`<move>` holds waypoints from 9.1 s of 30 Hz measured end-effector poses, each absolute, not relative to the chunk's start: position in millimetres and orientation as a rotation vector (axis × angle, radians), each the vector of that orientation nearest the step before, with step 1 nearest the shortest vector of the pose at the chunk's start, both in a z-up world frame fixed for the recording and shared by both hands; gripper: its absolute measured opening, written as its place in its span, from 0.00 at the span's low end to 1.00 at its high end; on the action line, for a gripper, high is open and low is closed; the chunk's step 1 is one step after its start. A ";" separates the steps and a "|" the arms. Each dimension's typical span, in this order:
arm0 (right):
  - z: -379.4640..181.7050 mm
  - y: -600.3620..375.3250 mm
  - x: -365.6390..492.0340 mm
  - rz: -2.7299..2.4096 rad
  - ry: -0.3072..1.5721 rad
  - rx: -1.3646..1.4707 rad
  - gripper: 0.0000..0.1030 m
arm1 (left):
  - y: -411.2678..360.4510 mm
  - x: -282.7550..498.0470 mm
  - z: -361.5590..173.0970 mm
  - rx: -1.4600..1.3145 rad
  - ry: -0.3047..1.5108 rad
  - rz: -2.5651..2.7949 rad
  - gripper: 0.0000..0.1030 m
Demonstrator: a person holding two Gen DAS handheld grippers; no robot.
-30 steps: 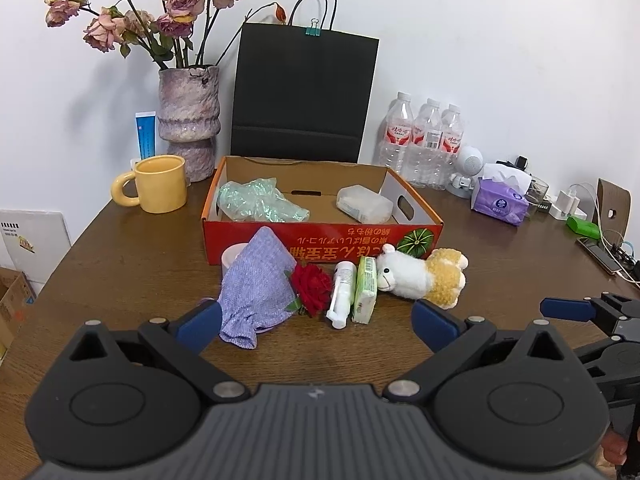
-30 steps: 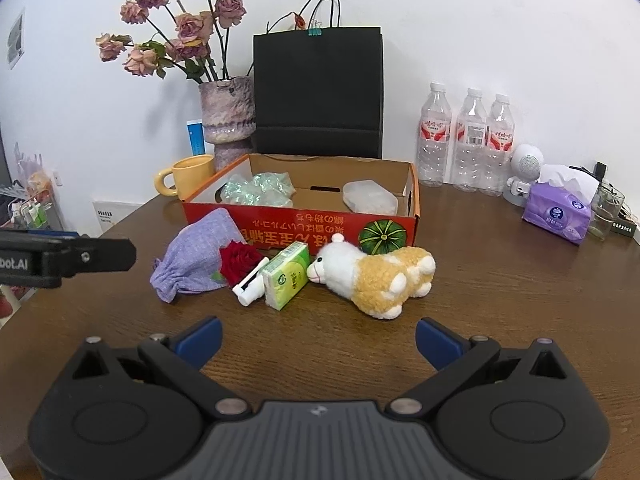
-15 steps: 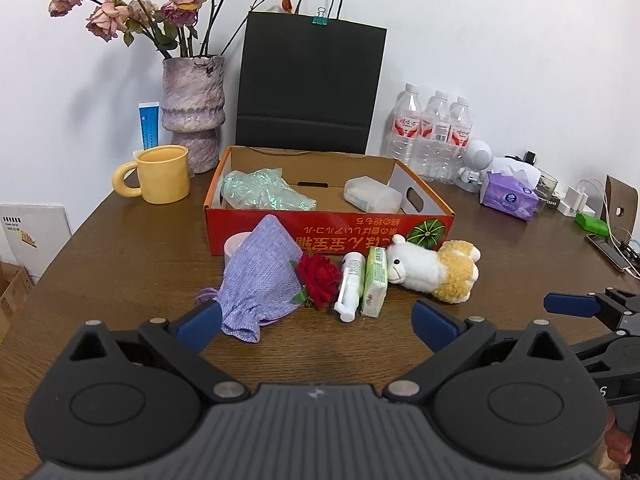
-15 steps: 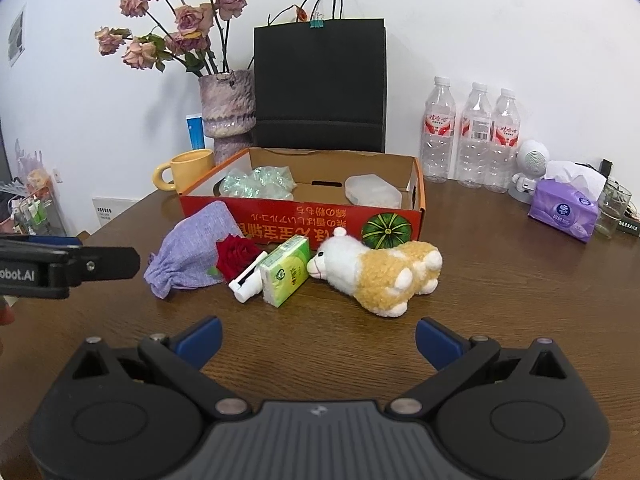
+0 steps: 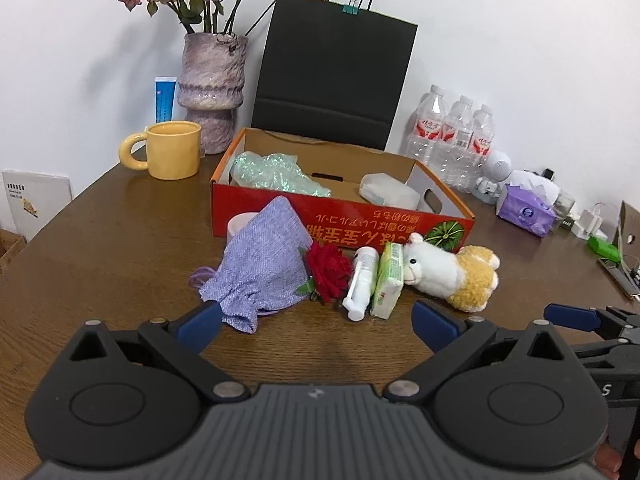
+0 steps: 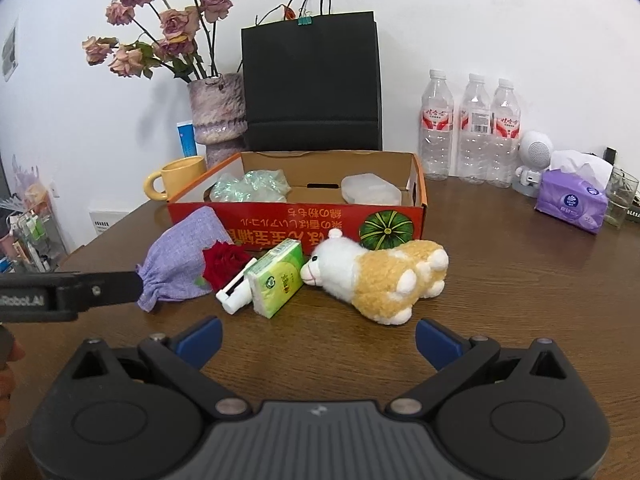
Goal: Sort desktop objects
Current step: 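Move the left tool to the purple cloth pouch while the right tool approaches the plush sheep, then grasp the purple pouch with the left tool while the right tool grasps the plush sheep, then lift the pouch with the left tool while the right tool lifts the sheep, then carry the pouch and sheep over the cardboard box and open both tools, then withdraw both tools from the cardboard box back over the table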
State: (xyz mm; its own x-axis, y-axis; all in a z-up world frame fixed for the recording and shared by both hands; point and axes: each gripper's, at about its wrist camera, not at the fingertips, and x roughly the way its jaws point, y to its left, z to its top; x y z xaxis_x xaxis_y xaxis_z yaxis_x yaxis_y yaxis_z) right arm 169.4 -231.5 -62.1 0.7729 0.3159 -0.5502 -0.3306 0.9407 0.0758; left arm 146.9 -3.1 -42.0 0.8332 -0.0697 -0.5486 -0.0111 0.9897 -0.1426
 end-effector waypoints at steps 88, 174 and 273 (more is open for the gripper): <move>-46.7 -256.7 149.0 0.336 0.432 -0.030 0.39 | 15.8 136.0 -24.3 -0.067 0.461 -0.040 0.23; -9.6 -218.8 162.1 0.382 0.413 -0.040 0.39 | 33.9 140.9 6.5 -0.091 0.430 -0.079 0.16; 2.0 -197.7 169.2 0.375 0.566 -0.046 1.00 | 19.9 145.1 19.5 -0.190 0.490 -0.092 1.00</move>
State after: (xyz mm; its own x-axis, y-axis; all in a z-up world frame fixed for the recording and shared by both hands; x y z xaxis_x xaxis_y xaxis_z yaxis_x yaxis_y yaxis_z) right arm 169.2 -197.7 2.0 0.7783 0.3345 -0.5314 -0.3596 0.9312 0.0594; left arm 145.1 19.9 19.5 0.8784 -0.1334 -0.4589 0.0423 0.9782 -0.2033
